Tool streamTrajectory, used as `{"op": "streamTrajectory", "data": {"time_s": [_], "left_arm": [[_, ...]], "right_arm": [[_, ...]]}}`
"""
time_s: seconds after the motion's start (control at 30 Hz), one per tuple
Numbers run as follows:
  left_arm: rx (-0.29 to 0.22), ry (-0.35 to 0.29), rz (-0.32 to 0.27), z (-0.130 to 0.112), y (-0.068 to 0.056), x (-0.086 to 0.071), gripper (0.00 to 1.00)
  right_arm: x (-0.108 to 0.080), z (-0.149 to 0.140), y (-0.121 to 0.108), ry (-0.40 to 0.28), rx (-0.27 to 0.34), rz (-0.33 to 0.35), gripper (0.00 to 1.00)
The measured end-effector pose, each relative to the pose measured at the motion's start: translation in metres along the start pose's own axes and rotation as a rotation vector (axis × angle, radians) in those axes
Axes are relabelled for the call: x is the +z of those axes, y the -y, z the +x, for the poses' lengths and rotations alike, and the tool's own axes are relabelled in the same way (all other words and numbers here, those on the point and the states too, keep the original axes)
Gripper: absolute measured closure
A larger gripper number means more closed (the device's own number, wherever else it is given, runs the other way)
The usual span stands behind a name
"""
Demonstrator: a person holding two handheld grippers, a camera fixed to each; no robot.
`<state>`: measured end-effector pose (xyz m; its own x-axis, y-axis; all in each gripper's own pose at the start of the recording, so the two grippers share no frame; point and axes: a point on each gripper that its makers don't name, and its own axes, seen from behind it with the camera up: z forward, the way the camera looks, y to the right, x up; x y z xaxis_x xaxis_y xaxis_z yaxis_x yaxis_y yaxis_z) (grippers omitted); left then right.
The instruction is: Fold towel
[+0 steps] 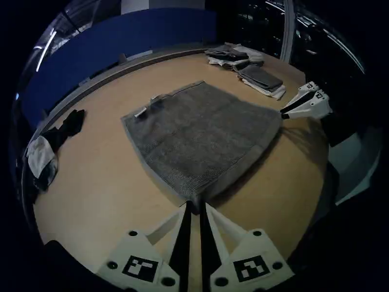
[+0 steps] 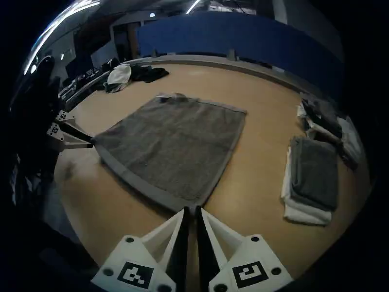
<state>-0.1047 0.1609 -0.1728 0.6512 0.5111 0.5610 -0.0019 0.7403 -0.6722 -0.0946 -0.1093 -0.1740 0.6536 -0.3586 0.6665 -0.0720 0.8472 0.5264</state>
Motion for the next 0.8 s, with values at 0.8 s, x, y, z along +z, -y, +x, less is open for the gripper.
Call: {"op": "streamTrajectory", "data": {"time_s": [0.8], "left_arm": [[-0.047,-0.003,0.026,0.04,-0.005,-0.068,0.89]], "right_arm": [[-0.07,0.051,0.01,-0.102,0.01,0.004,0.9]]}}
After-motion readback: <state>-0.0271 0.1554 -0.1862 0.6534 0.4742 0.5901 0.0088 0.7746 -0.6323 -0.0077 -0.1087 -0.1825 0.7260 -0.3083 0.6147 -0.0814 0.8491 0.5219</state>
